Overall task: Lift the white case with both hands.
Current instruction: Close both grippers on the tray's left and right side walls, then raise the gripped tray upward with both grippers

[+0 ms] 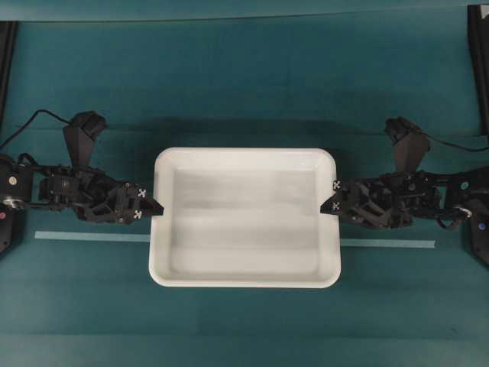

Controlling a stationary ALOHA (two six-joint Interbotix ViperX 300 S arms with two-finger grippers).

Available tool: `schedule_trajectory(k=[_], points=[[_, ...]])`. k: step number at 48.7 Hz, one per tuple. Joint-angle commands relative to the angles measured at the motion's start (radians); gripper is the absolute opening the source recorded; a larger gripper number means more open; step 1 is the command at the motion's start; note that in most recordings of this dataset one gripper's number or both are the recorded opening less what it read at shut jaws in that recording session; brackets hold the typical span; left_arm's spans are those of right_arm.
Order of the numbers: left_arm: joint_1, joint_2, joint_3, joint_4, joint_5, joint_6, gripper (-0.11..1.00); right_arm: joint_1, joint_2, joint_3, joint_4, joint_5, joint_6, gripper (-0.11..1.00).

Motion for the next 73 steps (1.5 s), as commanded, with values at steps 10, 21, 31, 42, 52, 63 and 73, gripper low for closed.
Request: schedule_trajectory(k=[10, 21, 31, 42, 52, 63, 73], points=[[-0.058, -0.117, -0.069, 0.005, 0.146, -0.087, 0.09, -0.015, -0.161, -0.067, 0.002, 0.221, 0.029, 0.10], [-0.063, -0.270, -0.167, 0.005, 0.391, -0.098, 0.09, -0.046, -0.336, -0.152, -0.002, 0.476, 0.031, 0.10], [-0.060, -0.387, -0.233, 0.005, 0.540, -0.103, 0.09, -0.064, -0.422, -0.233, -0.003, 0.641, 0.044, 0.10], [-0.061, -0.449, -0.275, 0.005, 0.586, -0.143, 0.09, -0.069, -0.460, -0.344, -0.011, 0.730, 0.095, 0.10], [-0.074, -0.482, -0.347, 0.005, 0.681, -0.186, 0.09, -0.075, -0.480, -0.417, -0.015, 0.785, 0.137, 0.10], [-0.075, -0.488, -0.511, 0.005, 0.933, -0.183, 0.09, -0.091, -0.511, -0.491, -0.077, 0.844, 0.221, 0.10], [-0.071, -0.480, -0.611, 0.011, 0.999, -0.181, 0.09, -0.098, -0.566, -0.569, -0.112, 0.942, 0.275, 0.10]])
